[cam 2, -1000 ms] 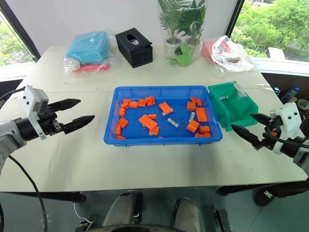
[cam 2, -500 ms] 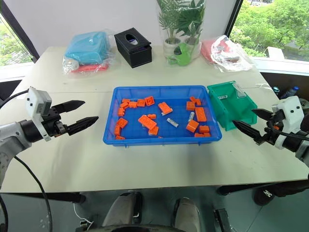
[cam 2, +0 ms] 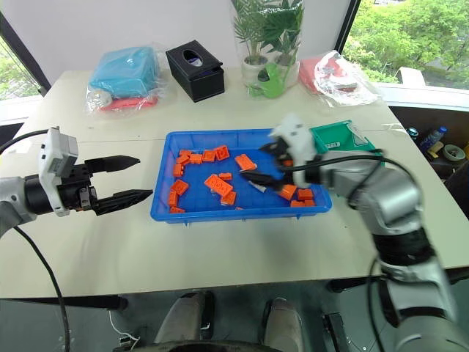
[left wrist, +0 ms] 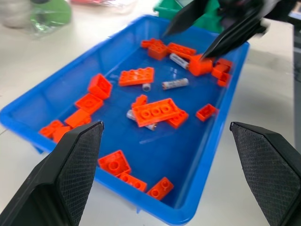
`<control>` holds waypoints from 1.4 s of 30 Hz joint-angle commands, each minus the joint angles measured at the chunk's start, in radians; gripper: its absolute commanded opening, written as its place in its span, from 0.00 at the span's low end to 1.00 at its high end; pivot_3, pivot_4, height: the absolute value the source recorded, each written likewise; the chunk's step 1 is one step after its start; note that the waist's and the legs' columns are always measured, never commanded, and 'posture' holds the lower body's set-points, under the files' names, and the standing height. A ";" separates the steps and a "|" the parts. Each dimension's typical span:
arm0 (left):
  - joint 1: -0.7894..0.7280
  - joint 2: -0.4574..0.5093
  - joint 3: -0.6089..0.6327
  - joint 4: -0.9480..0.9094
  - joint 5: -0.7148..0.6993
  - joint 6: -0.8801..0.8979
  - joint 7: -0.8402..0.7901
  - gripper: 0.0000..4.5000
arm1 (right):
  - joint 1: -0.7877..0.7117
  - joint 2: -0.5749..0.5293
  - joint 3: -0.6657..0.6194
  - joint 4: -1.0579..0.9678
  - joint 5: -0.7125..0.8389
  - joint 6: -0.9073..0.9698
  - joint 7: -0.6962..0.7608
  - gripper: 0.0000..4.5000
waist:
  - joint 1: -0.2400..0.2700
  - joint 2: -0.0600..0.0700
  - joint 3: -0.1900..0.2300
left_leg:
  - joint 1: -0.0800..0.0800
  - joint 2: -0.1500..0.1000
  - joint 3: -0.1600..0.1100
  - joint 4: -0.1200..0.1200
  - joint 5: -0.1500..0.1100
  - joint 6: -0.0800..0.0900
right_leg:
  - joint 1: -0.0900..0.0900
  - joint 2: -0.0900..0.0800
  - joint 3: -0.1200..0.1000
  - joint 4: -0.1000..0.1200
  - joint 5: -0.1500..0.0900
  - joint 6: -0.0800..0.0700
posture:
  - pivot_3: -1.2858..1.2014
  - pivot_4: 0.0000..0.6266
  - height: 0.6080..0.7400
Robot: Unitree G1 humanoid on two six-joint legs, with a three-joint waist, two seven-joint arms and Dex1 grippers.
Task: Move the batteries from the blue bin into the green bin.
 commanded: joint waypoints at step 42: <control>-0.008 0.007 0.057 -0.022 -0.014 -0.027 0.050 1.00 | -0.176 0.224 0.146 0.416 -0.345 -0.117 0.077 0.06 | 0.004 -0.003 -0.001 | 0.001 0.003 0.005 0.001 0.002 -0.005 | -0.007 0.002 0.004 0.008 0.002 0.000 | 0.52 0.24 0.37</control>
